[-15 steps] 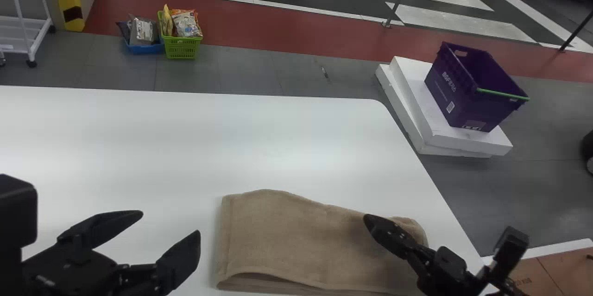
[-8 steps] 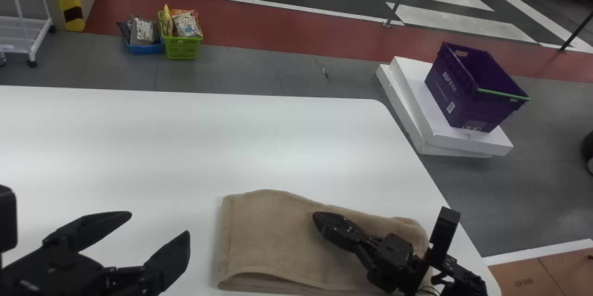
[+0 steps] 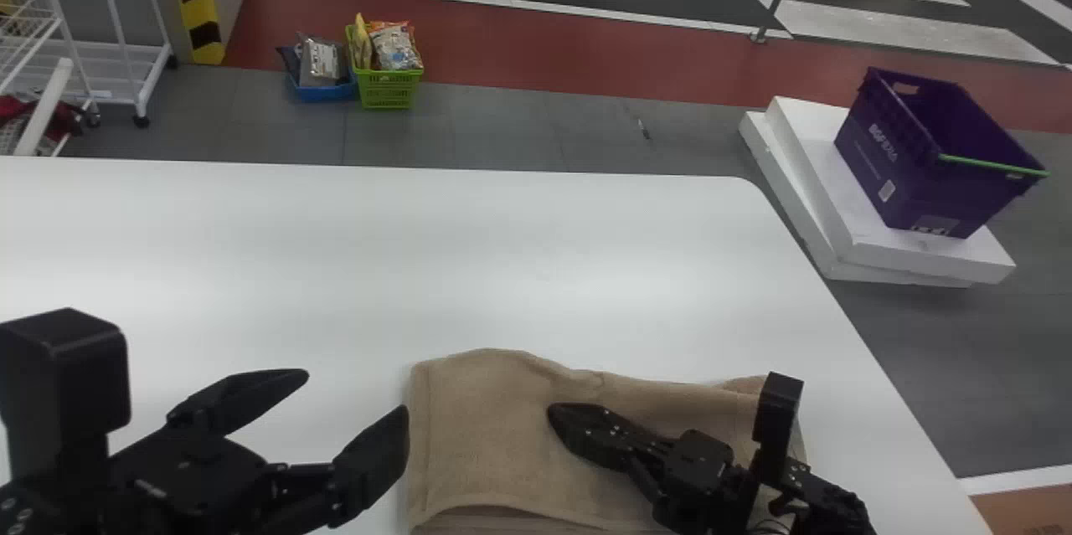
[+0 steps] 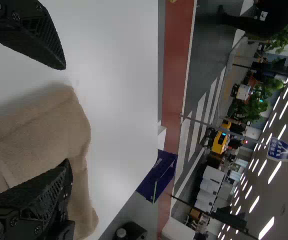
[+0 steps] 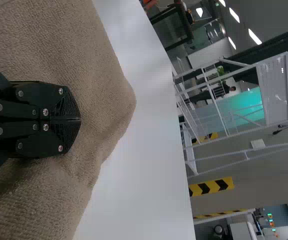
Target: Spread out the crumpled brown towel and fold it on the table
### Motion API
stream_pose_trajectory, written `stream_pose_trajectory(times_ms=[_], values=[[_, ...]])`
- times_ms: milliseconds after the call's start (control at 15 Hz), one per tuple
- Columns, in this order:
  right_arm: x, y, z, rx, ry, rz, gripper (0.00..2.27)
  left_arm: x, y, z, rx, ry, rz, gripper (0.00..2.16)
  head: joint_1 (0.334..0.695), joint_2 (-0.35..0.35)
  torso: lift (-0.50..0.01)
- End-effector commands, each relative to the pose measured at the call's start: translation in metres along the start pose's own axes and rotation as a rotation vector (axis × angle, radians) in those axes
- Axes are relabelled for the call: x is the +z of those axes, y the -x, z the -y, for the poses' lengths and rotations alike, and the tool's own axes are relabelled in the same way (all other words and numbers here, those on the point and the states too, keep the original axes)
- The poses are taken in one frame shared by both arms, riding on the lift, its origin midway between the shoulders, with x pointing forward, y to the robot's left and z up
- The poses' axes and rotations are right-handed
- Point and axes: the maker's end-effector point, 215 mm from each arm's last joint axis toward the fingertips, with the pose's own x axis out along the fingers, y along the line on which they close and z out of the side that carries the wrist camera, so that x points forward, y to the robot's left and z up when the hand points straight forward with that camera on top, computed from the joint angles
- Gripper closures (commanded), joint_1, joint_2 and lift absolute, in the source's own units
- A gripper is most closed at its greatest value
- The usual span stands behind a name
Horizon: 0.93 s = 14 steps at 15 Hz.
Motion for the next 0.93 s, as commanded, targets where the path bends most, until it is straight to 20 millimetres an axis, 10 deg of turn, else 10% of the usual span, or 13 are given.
stream_pose_trajectory(times_ms=[0,600,867], values=[[-0.004,-0.022,-0.022,0.044,0.008,-0.021,1.54,0.001,0.002,-0.005,0.010,-0.001,0.001,0.09,0.695,-0.195,-0.127],[0.005,-0.062,-0.079,0.097,0.015,-0.001,1.50,-0.004,0.003,0.004,-0.014,0.016,-0.003,0.09,0.695,-0.050,-0.127],[0.077,-0.003,-0.081,0.079,0.018,0.106,0.26,0.000,0.011,0.023,-0.061,0.031,0.004,0.09,0.695,-0.053,-0.127]])
